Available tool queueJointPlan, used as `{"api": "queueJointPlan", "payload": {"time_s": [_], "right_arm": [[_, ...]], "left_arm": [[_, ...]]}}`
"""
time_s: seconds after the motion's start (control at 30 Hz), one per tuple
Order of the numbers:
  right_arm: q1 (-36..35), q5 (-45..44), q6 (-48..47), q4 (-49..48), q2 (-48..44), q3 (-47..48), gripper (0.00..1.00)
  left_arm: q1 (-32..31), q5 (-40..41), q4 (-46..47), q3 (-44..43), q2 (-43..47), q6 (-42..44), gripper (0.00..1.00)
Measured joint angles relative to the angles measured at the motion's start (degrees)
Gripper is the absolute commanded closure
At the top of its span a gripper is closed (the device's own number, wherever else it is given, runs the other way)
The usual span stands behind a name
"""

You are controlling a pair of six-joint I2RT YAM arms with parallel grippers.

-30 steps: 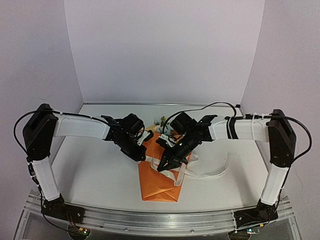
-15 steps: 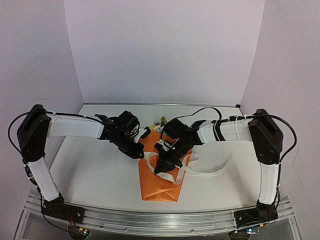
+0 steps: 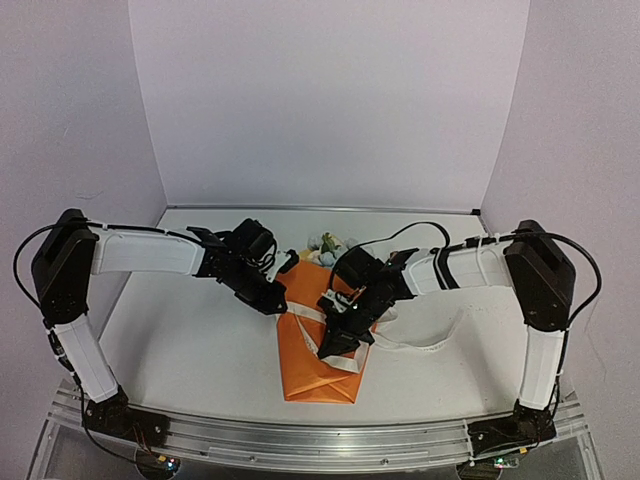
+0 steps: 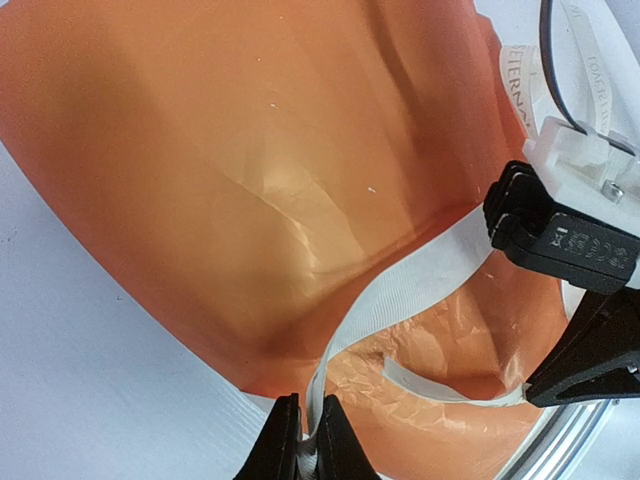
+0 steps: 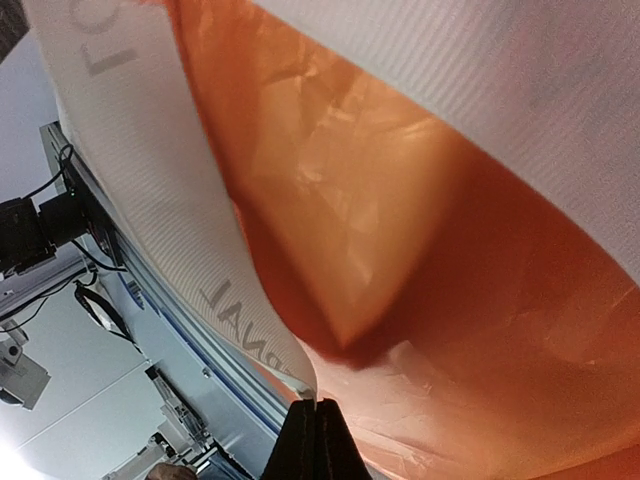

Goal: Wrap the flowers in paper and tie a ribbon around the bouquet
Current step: Cross the ribbon over the folded bouquet.

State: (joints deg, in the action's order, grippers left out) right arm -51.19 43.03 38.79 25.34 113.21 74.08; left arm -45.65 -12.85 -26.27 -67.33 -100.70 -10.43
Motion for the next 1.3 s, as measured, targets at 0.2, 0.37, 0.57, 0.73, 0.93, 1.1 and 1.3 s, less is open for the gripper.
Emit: {"api": "queueJointPlan", "payload": {"time_s": [0.2, 0.37, 0.57, 0.73, 0.93, 1.1, 1.3], "right_arm": [[-0.4, -0.3, -0.7, 0.5, -0.7, 0.0, 1.00], [-1.1, -2.9, -2.6, 4.3, -1.9, 0.5, 1.00], [-2.6, -7.9, -5.8, 11.1, -3.3, 4.9, 1.00], [-3.9, -10.7, -7.9, 15.9, -3.4, 9.1, 1.00], [-4.6, -11.2, -8.9, 18.5, -3.4, 11.3, 1.00], [-4.8, -13.0, -9.4, 21.0, -1.4, 13.6, 1.00], [-5.1, -17.8, -10.5, 25.9, 2.0, 18.9, 1.00]], "left_arm": [[0.0, 0.5, 0.3, 0.3, 1.1, -0.1, 0.90], [0.0, 0.6, 0.4, 0.4, 1.9, -0.1, 0.90], [0.0, 0.6, 0.8, 0.7, 2.1, -0.1, 0.90], [0.0, 0.6, 0.9, 0.7, 2.1, -0.1, 0.90], [0.0, 0.6, 1.1, 1.0, 2.1, -0.1, 0.89], [0.0, 0.5, 1.8, 1.8, 2.5, -0.1, 0.88], [0.0, 0.3, 2.4, 2.2, 2.7, -0.2, 0.88]]}}
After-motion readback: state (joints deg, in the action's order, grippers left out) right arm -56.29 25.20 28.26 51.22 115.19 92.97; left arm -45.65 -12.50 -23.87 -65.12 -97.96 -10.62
